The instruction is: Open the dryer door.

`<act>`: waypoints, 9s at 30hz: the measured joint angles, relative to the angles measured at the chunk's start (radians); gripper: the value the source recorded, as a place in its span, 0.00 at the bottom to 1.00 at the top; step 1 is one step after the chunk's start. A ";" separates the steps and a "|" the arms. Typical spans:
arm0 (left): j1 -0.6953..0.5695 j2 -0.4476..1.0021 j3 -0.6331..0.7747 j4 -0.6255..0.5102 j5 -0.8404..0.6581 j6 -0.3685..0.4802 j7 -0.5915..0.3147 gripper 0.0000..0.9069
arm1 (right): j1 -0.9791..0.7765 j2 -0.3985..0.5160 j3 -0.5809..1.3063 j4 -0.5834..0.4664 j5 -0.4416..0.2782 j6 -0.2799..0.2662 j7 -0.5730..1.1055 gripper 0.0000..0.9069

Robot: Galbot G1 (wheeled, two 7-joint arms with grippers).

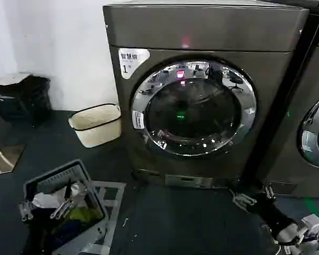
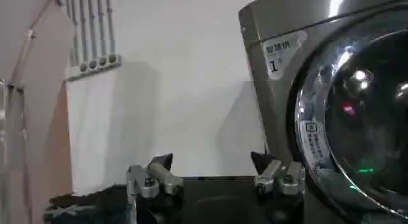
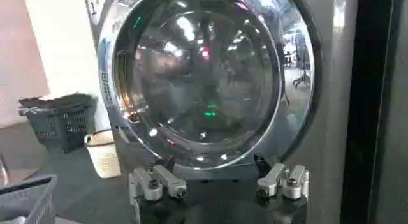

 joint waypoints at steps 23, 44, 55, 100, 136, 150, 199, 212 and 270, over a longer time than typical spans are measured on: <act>0.023 0.006 -0.021 -0.023 0.005 -0.025 0.027 1.00 | 0.417 -0.163 -0.389 -0.239 0.037 0.131 0.043 1.00; 0.042 -0.003 -0.025 -0.047 0.015 -0.034 0.034 1.00 | 0.729 -0.140 -0.648 -0.439 0.075 0.201 0.026 1.00; 0.046 -0.010 -0.030 -0.057 0.024 -0.042 0.037 1.00 | 0.840 -0.102 -0.728 -0.523 0.070 0.212 0.017 1.00; 0.053 -0.022 -0.042 -0.066 0.039 -0.062 0.048 1.00 | 1.067 0.054 -0.892 -0.775 0.032 0.250 -0.009 1.00; 0.066 -0.032 -0.044 -0.073 0.048 -0.078 0.047 1.00 | 1.157 0.191 -0.950 -0.975 -0.021 0.264 -0.022 1.00; 0.068 -0.033 -0.044 -0.074 0.048 -0.081 0.046 1.00 | 1.197 0.221 -0.968 -1.035 -0.024 0.267 -0.037 1.00; -0.024 0.003 -0.037 -0.037 -0.025 0.043 0.165 1.00 | 1.112 -0.035 -0.973 -0.722 0.265 0.162 -0.359 1.00; -0.161 0.124 -0.039 0.033 -0.092 0.125 0.190 1.00 | 1.039 -0.146 -0.921 -0.589 0.322 0.139 -0.464 1.00; -0.917 0.640 0.675 0.347 -0.355 0.134 0.439 1.00 | 0.054 -0.376 0.174 -0.299 0.349 0.353 -0.710 1.00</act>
